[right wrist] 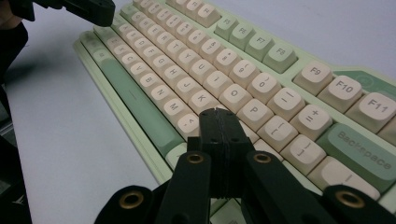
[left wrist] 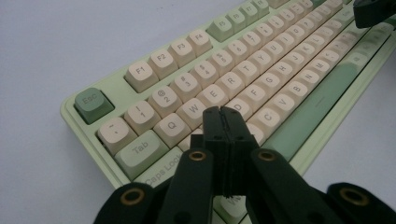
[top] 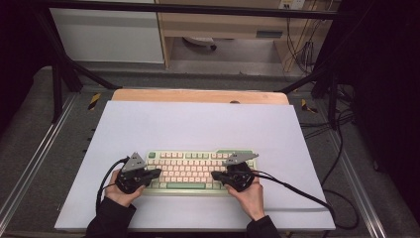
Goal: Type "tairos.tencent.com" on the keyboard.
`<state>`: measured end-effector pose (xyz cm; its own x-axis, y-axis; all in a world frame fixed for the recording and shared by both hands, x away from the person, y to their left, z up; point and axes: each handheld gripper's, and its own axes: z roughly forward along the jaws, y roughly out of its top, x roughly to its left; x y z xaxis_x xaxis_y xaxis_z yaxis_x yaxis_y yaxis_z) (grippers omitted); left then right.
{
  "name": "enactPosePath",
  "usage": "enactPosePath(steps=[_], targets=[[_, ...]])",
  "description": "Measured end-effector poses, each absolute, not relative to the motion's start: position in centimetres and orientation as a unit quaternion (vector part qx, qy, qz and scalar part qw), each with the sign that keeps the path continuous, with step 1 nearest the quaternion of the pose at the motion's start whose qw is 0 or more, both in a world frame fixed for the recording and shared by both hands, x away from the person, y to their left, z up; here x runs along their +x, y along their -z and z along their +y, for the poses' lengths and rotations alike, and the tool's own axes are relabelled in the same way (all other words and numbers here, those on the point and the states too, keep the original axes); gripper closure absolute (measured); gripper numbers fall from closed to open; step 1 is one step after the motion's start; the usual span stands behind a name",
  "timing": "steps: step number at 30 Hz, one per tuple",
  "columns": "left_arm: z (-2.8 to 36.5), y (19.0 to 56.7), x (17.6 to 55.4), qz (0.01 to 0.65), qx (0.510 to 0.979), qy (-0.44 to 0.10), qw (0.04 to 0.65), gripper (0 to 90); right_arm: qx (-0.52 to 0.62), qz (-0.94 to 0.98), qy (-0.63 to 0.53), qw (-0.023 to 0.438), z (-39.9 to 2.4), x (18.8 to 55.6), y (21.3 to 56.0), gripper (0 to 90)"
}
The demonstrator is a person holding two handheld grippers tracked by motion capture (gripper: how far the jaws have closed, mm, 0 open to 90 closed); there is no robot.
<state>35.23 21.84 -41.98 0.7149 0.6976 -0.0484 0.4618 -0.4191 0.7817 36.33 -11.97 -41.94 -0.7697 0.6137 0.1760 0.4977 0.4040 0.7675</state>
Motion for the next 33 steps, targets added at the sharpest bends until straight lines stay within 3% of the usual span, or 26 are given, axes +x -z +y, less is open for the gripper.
enactPosePath(steps=[33], targets=[[21.9, 42.0, 35.3, 0.349, 0.83, -0.142, 0.411, 89.1, 0.328, 0.844, -0.421, 0.058, -11.0, 36.5, 43.4, 90.0]])
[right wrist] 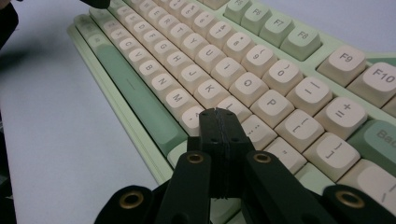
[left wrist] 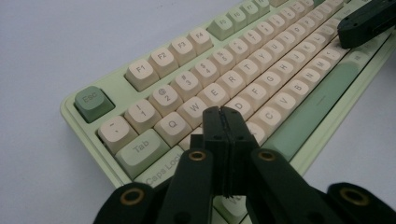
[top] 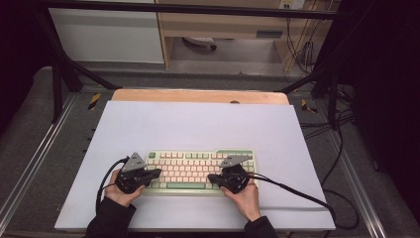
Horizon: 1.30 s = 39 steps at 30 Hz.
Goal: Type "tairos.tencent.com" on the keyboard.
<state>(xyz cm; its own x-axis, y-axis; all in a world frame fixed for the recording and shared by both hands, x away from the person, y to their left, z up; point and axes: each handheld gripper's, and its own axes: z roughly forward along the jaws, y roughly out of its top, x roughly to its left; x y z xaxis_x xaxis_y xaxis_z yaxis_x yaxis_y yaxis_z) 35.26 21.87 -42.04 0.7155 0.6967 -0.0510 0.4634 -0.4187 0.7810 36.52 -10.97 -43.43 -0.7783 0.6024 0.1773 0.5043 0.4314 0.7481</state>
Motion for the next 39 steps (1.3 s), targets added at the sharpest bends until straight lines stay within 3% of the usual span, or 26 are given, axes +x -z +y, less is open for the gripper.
enactPosePath(steps=[39], targets=[[20.2, 41.6, 35.2, 0.34, 0.835, -0.145, 0.409, 89.1, 0.342, 0.836, -0.421, 0.084, -14.2, 36.8, 41.5, 90.0]])
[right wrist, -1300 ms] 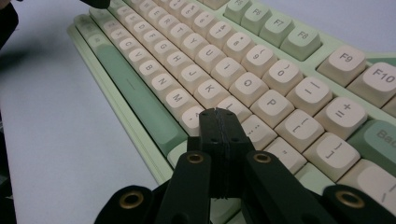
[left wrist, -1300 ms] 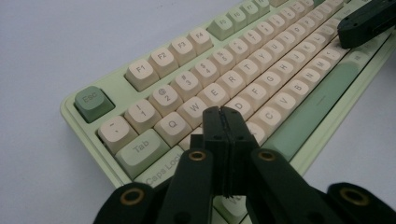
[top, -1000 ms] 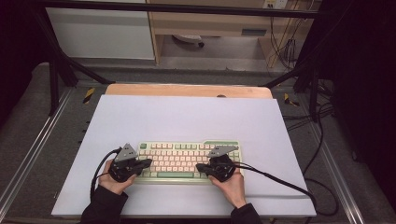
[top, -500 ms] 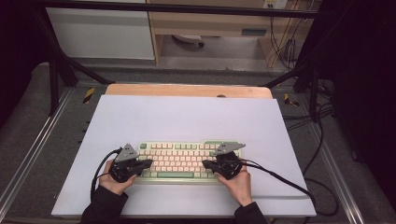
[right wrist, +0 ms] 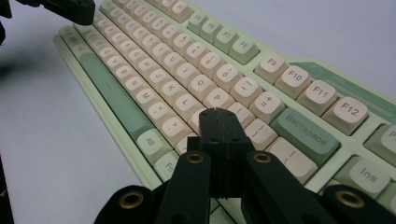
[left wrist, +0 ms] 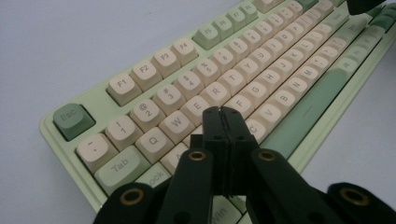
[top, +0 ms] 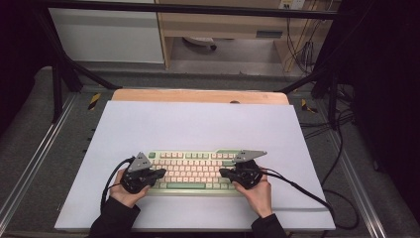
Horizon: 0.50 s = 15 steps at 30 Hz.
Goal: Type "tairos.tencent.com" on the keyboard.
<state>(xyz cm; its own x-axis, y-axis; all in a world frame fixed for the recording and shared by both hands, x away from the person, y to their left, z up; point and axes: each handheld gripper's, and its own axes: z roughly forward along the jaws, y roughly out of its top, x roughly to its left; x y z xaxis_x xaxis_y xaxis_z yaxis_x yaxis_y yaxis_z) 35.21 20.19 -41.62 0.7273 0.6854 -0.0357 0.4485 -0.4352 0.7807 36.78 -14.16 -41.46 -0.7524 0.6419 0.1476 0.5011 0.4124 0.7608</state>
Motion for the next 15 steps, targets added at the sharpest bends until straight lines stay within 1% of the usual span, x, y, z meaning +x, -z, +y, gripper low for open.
enactPosePath(steps=[15], targets=[[18.1, 40.9, 36.1, 0.334, 0.836, -0.144, 0.41, 89.0, 0.34, 0.838, -0.419, 0.079, -14.2, 36.7, 41.5, 90.0]])
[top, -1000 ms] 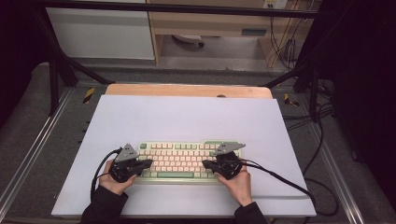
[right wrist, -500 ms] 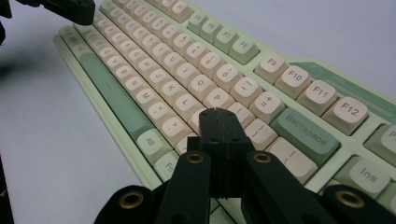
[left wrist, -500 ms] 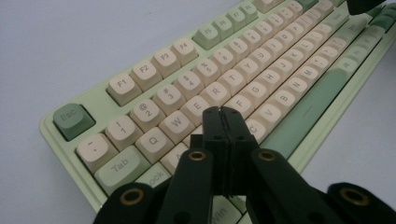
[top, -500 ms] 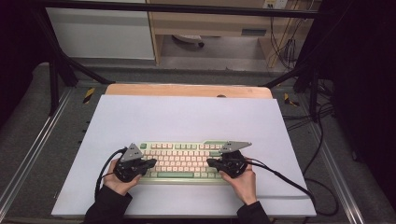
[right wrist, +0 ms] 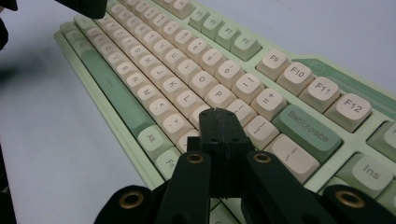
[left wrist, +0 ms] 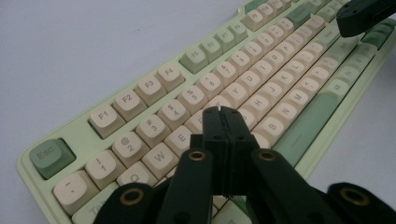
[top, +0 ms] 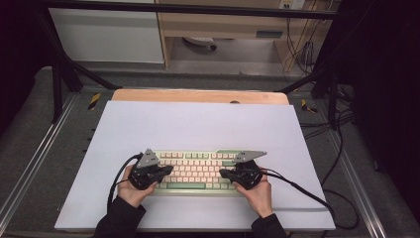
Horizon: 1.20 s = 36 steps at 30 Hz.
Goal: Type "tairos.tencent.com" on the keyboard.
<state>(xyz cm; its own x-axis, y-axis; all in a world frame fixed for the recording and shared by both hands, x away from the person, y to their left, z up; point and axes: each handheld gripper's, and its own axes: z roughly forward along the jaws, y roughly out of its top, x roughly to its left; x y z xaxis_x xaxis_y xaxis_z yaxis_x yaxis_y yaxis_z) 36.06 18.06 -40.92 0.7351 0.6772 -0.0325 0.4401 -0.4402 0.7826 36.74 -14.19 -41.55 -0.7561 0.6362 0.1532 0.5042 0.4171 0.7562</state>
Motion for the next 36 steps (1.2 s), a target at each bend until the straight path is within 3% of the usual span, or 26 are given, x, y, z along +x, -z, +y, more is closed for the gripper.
enactPosePath(steps=[14, 36], targets=[[15.4, 41.3, 37.4, 0.332, 0.842, -0.145, 0.4, 89.1, 0.337, 0.838, -0.421, 0.079, -14.3, 36.7, 41.4, 90.0], [14.7, 42.6, 38.5, 0.338, 0.844, -0.142, 0.392, 89.2, 0.336, 0.838, -0.423, 0.08, -14.3, 36.6, 41.3, 90.0]])
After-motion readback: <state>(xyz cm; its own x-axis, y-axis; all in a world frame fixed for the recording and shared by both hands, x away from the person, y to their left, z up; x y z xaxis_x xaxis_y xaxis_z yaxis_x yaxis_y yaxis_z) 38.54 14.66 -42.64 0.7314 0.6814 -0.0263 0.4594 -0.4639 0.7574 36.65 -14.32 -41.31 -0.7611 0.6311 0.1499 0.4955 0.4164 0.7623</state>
